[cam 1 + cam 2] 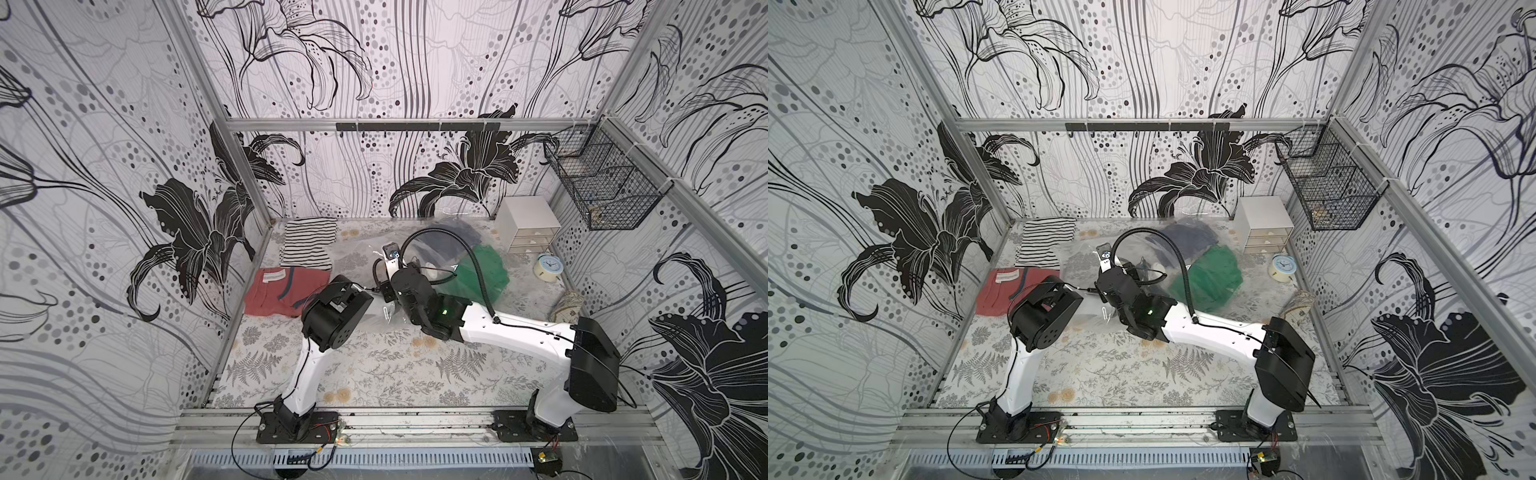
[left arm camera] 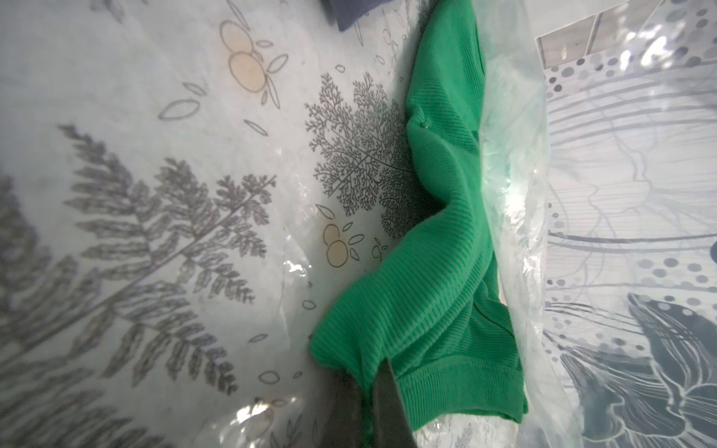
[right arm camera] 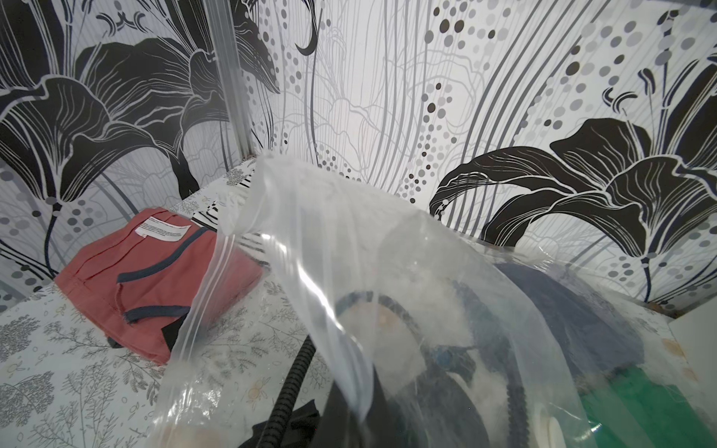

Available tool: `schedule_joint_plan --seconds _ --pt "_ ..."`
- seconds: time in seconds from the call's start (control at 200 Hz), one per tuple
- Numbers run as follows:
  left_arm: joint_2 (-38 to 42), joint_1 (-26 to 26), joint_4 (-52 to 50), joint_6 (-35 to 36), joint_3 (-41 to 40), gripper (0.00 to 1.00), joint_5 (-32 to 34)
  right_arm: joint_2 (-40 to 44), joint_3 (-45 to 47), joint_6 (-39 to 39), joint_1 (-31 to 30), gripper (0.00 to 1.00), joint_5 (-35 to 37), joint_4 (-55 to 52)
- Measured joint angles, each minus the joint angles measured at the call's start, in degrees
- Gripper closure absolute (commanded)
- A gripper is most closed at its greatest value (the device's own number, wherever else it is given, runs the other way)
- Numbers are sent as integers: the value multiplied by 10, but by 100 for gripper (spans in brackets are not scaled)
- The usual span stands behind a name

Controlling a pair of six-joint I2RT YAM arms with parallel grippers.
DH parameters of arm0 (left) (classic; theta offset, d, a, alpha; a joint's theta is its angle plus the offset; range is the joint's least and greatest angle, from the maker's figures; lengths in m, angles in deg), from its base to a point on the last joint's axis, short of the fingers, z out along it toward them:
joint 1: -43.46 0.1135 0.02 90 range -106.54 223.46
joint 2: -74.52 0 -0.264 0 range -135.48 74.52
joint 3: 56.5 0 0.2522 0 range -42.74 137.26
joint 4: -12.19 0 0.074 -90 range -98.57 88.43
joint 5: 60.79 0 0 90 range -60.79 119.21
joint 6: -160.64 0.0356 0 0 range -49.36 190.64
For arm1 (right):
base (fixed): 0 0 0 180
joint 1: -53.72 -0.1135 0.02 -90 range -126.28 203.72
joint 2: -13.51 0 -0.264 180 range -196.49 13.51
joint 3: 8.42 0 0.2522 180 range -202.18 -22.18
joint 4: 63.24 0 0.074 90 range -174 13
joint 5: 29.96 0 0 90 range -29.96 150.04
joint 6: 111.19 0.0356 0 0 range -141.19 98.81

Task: Take the tank top out of the vacuum bag
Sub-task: Take out the tank top from the vacuum bag.

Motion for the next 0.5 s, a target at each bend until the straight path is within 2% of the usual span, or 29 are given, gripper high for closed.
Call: schedule_joint_plan --seconds 0.19,0.501 --pt "23 15 -32 12 -3 100 -2 0 -6 -13 0 100 -14 -1" --pt "105 57 -66 33 -32 100 -22 -8 -22 -19 1 100 -13 -6"
